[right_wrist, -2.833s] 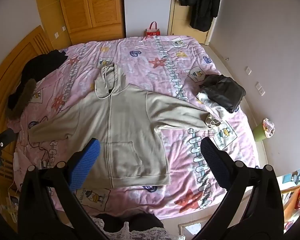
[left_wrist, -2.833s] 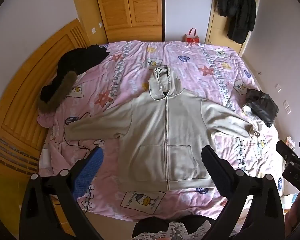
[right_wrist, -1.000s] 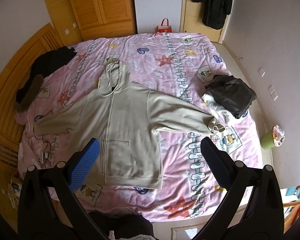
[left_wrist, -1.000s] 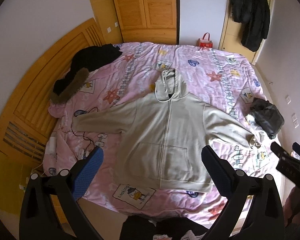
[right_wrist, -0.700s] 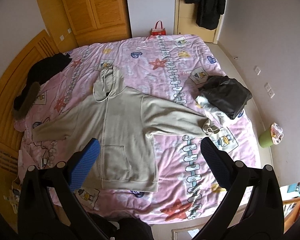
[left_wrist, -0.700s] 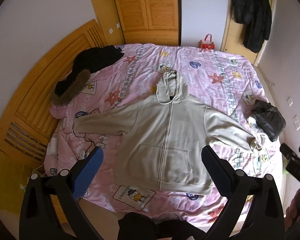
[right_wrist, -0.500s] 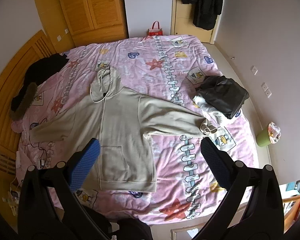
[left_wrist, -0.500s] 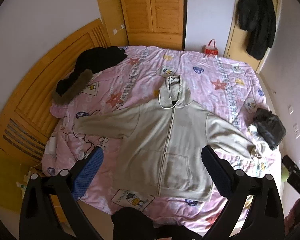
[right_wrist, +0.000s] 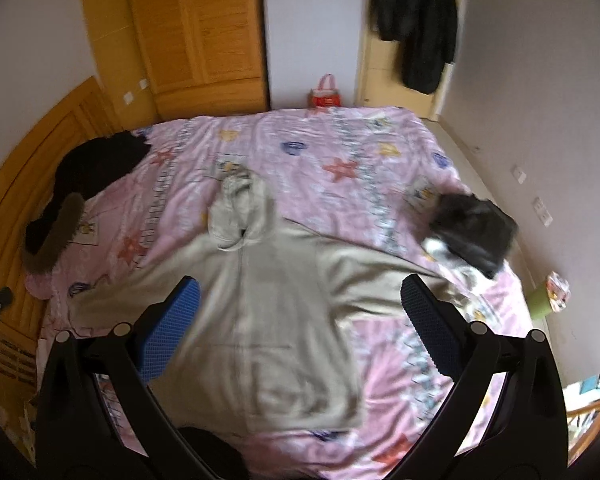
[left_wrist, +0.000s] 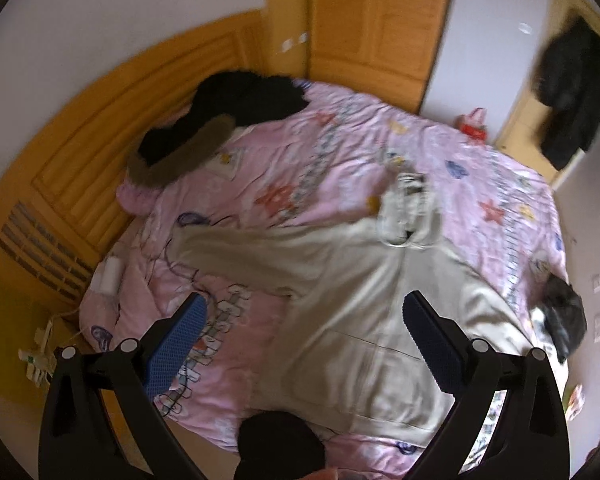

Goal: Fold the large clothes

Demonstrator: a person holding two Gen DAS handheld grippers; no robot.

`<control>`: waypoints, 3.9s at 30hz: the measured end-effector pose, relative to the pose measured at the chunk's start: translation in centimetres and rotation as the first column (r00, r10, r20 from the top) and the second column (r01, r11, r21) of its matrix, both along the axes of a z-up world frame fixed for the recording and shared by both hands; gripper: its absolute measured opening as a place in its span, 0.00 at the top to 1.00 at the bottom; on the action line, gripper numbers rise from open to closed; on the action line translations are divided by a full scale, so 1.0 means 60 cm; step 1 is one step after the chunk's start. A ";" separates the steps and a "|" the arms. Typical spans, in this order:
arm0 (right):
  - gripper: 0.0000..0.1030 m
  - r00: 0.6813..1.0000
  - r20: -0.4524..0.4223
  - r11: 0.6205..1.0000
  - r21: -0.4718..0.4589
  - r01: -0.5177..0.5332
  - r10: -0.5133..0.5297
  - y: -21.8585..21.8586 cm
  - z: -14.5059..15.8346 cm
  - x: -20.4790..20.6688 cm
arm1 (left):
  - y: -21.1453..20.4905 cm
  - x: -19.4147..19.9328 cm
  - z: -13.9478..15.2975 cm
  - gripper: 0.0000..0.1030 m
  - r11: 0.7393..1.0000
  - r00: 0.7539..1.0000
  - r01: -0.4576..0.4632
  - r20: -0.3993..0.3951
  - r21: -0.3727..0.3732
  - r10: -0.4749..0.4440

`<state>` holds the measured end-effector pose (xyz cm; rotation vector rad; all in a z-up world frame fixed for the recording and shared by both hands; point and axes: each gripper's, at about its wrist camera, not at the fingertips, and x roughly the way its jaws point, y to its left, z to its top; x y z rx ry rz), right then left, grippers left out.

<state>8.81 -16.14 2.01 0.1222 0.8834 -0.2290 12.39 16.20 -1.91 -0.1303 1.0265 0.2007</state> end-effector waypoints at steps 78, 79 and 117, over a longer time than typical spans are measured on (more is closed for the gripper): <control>0.05 0.849 -0.449 0.956 0.040 -0.291 0.278 0.529 -0.500 0.410 | 0.722 0.401 -0.873 0.82 0.756 0.864 -0.480 -0.388 -0.445 0.320; 0.05 0.852 -0.442 0.955 0.040 -0.295 0.281 0.529 -0.497 0.409 | 0.721 0.400 -0.858 0.82 0.765 0.874 -0.464 -0.372 -0.448 0.312; 0.05 0.739 -0.393 0.569 0.822 0.015 0.548 0.374 -0.772 0.525 | 0.059 0.298 -0.703 0.82 0.973 0.983 0.150 -0.080 -0.177 -0.166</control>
